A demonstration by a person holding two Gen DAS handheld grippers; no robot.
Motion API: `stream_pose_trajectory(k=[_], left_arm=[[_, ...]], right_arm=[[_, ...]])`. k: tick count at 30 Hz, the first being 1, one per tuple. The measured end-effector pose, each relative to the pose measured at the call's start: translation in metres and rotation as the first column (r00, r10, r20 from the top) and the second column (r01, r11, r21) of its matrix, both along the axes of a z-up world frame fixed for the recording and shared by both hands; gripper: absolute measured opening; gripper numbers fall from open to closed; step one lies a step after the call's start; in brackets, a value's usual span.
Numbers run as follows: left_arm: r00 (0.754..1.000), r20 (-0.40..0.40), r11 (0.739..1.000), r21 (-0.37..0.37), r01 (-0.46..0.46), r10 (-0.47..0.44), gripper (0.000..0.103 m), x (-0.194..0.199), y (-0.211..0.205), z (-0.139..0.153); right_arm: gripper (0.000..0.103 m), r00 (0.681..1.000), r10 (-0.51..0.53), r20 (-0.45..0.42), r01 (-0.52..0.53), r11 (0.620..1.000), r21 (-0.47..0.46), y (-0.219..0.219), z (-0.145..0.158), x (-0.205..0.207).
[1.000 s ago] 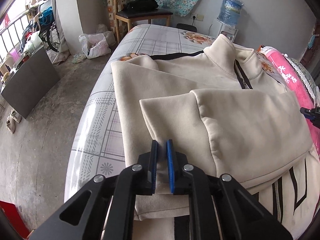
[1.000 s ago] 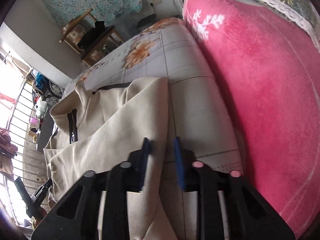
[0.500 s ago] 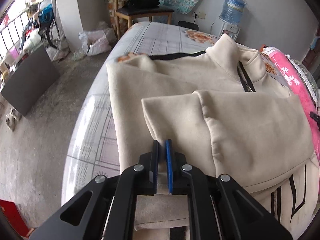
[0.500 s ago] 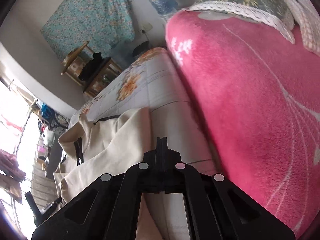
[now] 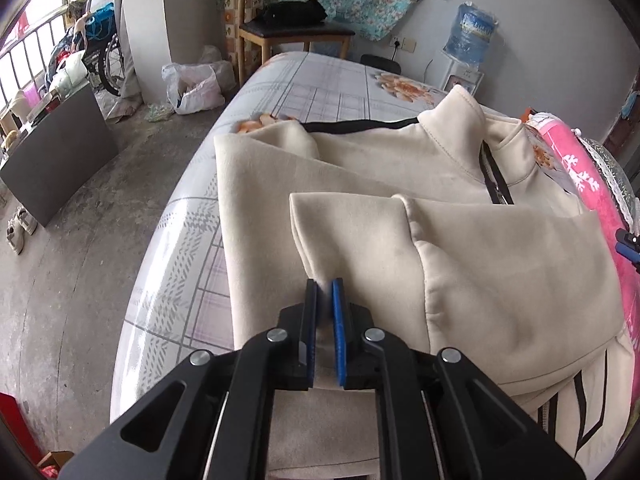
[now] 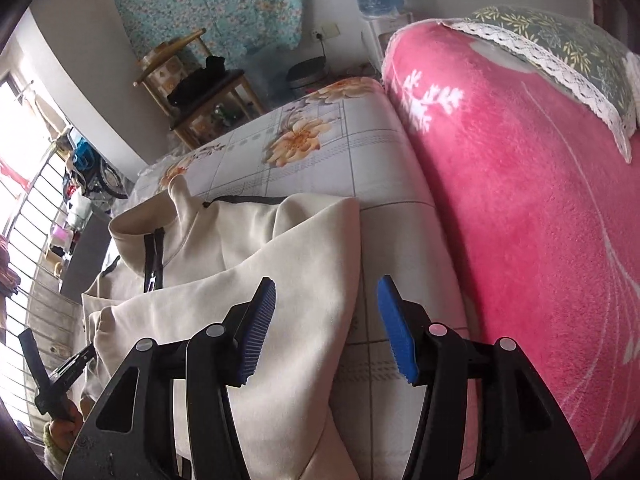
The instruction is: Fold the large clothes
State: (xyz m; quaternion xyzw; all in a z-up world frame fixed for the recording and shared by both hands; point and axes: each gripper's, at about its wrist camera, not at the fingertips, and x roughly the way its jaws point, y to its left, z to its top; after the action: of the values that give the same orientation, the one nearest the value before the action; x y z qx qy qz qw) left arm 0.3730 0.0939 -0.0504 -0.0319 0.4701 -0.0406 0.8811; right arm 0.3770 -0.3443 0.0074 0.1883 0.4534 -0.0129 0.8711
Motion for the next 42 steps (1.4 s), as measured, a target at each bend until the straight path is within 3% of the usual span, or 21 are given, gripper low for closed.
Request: stream_pose_trajectory(k=[2, 4, 7, 10, 13, 15, 16, 17, 20, 23, 25, 27, 30, 33, 34, 35, 37, 42], left_arm=[[1.0, 0.005, 1.0, 0.009, 0.012, -0.012, 0.008, -0.002, -0.001, 0.001], [1.0, 0.006, 1.0, -0.008, 0.013, -0.013, 0.009, -0.003, 0.003, 0.0], [1.0, 0.006, 1.0, -0.016, 0.014, -0.014, 0.009, -0.003, 0.004, 0.0], [1.0, 0.015, 1.0, -0.018, 0.015, -0.014, 0.009, -0.003, 0.006, -0.001], [1.0, 0.019, 0.999, -0.036, 0.005, -0.005, 0.008, -0.004, 0.006, 0.0], [1.0, 0.017, 0.998, -0.066, -0.001, 0.002, 0.008, -0.005, 0.008, 0.002], [1.0, 0.018, 0.997, -0.08, -0.004, 0.006, 0.008, -0.005, 0.008, 0.003], [1.0, 0.02, 0.995, -0.096, -0.005, 0.007, 0.008, -0.007, 0.009, 0.005], [1.0, 0.031, 0.993, -0.121, 0.007, -0.003, 0.008, -0.013, 0.008, 0.009], [0.999, 0.032, 0.991, -0.131, 0.032, -0.028, 0.008, -0.019, 0.004, 0.007], [0.999, 0.027, 0.99, -0.133, 0.05, -0.047, 0.008, -0.021, 0.0, 0.004], [0.998, 0.031, 0.992, -0.115, 0.059, -0.056, 0.008, -0.023, -0.004, 0.002], [0.997, 0.038, 0.993, -0.095, 0.066, -0.063, 0.008, -0.024, -0.007, 0.0], [0.998, 0.035, 0.992, -0.106, 0.065, -0.061, 0.008, -0.023, -0.004, -0.002], [0.997, 0.034, 0.992, -0.112, 0.066, -0.062, 0.008, -0.023, -0.003, -0.002], [0.997, 0.034, 0.991, -0.117, 0.067, -0.063, 0.008, -0.023, -0.002, -0.003], [0.997, 0.034, 0.99, -0.121, 0.071, -0.067, 0.008, -0.022, -0.001, -0.004], [0.997, 0.037, 0.99, -0.12, 0.076, -0.073, 0.008, -0.021, -0.002, -0.006]], right_arm=[[0.054, 0.997, 0.069, 0.023, -0.068, 0.997, -0.046, 0.013, 0.01, -0.017], [0.062, 0.986, 0.166, 0.031, -0.16, 0.978, -0.137, 0.03, 0.019, -0.043], [0.069, 0.953, 0.303, 0.016, -0.284, 0.911, -0.3, 0.055, 0.023, -0.09], [0.071, 0.917, 0.394, -0.06, -0.385, 0.837, -0.389, 0.071, 0.008, -0.12], [0.069, 0.904, 0.391, -0.171, -0.422, 0.757, -0.499, 0.084, -0.021, -0.12], [0.051, 0.911, 0.359, -0.202, -0.407, 0.715, -0.568, 0.089, -0.034, -0.113], [0.036, 0.919, 0.341, -0.198, -0.39, 0.72, -0.574, 0.087, -0.035, -0.108], [0.022, 0.931, 0.319, -0.18, -0.364, 0.747, -0.556, 0.081, -0.033, -0.104], [0.01, 0.963, 0.253, -0.09, -0.266, 0.855, -0.445, 0.057, -0.018, -0.103], [0.005, 0.984, 0.177, -0.023, -0.174, 0.923, -0.344, 0.038, -0.01, -0.111], [0.005, 0.993, 0.12, -0.015, -0.119, 0.945, -0.304, 0.027, -0.015, -0.114], [0.005, 0.995, 0.093, -0.033, -0.098, 0.959, -0.264, 0.022, -0.024, -0.113], [0.006, 0.994, 0.1, -0.042, -0.108, 0.945, -0.309, 0.028, -0.027, -0.114], [0.028, 0.99, 0.122, -0.076, -0.141, 0.929, -0.343, 0.033, -0.018, -0.116], [0.043, 0.987, 0.134, -0.085, -0.154, 0.929, -0.337, 0.031, -0.011, -0.119], [0.056, 0.986, 0.143, -0.082, -0.162, 0.932, -0.325, 0.029, -0.004, -0.122], [0.069, 0.983, 0.181, -0.045, -0.186, 0.953, -0.241, 0.024, 0.016, -0.129], [0.074, 0.988, 0.151, 0.035, -0.15, 0.989, -0.012, 0.006, 0.038, -0.101]])
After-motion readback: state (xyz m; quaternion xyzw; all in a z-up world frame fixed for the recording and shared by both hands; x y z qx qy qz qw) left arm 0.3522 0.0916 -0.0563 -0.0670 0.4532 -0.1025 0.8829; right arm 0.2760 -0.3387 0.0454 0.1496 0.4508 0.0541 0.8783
